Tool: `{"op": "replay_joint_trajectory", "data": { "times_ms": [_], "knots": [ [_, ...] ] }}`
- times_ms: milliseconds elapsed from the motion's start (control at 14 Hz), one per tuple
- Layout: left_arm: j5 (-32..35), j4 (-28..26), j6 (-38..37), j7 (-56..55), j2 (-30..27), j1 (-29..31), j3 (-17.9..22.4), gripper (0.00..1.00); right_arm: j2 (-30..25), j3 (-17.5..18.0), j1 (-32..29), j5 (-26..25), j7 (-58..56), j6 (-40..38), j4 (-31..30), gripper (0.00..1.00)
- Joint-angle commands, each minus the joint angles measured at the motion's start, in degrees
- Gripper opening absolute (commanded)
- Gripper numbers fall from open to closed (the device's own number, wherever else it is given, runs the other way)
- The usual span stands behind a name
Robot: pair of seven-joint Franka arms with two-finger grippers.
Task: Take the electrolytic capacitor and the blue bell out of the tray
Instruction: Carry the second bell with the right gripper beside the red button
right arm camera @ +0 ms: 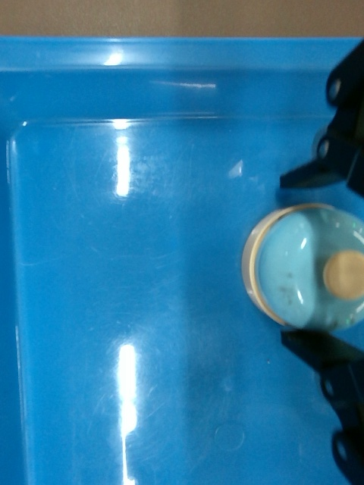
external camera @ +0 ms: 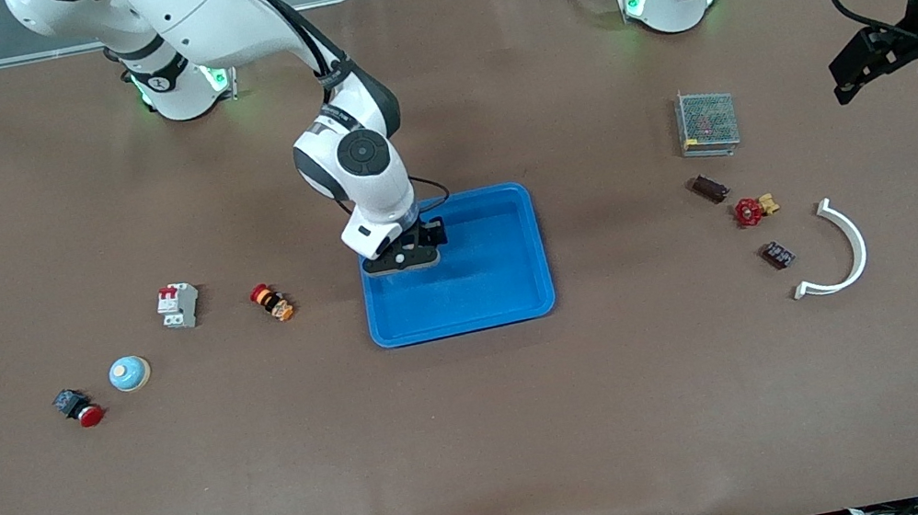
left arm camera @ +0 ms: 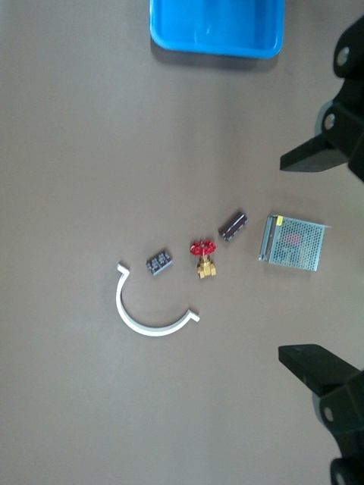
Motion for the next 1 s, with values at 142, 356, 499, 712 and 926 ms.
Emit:
{"op": "replay_joint_trajectory", "data": {
  "times_ms": [142, 356, 499, 712, 926],
  "knots": [
    [-2.13, -1.8, -0.64, 0.88, -1.8, -0.48, 0.5, 1.0, -0.23, -0.62, 0.99, -0.93, 2.24, -0.41, 0.51, 0.43],
    [-2.13, -1.8, -0.55, 0.88, -1.62, -0.39, 0.41, 1.0, -3.29, -0.62, -0.42, -0.85, 1.18, -6.52, 2.78, 0.42],
    [-2.13, -1.8, -0.46, 0.88, -1.18, -0.39, 0.41, 1.0, -5.57, -0.45, -2.26, -0.15, -1.17, -17.14, 7.52, 0.42],
    [-2.04, -1.72, -0.46, 0.88, -1.18, -0.22, 0.41, 1.0, -10.05, -0.36, -7.69, 1.26, -14.05, -28.24, 10.35, 0.42],
    [-1.34, -1.54, -0.46, 0.8, -1.09, -0.48, 0.41, 1.0, -14.19, -0.45, -16.74, 1.96, -33.99, -33.53, 10.18, 0.41]
  ]
}}
